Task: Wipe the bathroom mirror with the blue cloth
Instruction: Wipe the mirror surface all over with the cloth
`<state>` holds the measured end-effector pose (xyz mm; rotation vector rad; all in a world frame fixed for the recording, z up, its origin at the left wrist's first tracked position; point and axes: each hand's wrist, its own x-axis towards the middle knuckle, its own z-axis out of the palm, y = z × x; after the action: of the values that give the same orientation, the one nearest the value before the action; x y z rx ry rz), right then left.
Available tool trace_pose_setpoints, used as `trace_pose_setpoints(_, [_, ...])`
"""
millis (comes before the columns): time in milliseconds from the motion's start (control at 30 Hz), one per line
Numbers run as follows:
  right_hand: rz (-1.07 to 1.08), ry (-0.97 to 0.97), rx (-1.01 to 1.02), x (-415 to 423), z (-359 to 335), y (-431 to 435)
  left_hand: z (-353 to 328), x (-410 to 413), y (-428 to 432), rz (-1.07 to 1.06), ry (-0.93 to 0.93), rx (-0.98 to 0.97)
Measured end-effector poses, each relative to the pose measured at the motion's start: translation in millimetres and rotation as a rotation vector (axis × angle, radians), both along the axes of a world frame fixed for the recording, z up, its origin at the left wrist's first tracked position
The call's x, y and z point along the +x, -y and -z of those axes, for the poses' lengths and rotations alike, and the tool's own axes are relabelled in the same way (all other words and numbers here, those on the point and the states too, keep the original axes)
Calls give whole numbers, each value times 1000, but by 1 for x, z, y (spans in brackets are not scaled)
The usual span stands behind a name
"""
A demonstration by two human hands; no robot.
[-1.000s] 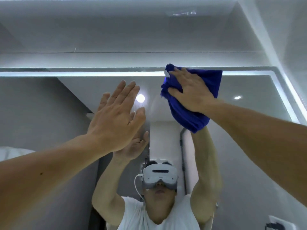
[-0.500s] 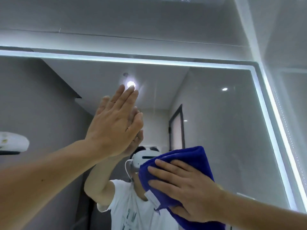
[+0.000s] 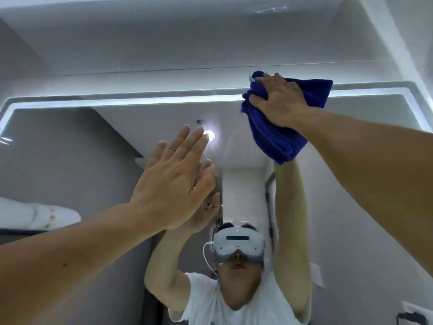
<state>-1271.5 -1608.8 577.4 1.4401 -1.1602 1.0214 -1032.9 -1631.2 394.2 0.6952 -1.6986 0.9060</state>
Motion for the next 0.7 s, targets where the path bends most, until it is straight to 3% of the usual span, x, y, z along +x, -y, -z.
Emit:
trace_pose_setpoints(233, [-121, -308, 55, 34, 16, 9, -2, 15, 2, 27, -43, -39])
trace_pose_setpoints(400, [-76, -504, 132, 19, 73, 12, 6, 11, 1, 57, -74, -48])
trace_pose_setpoints(700, [-6, -603, 234, -2, 193, 2, 74, -5, 10, 61, 0, -16])
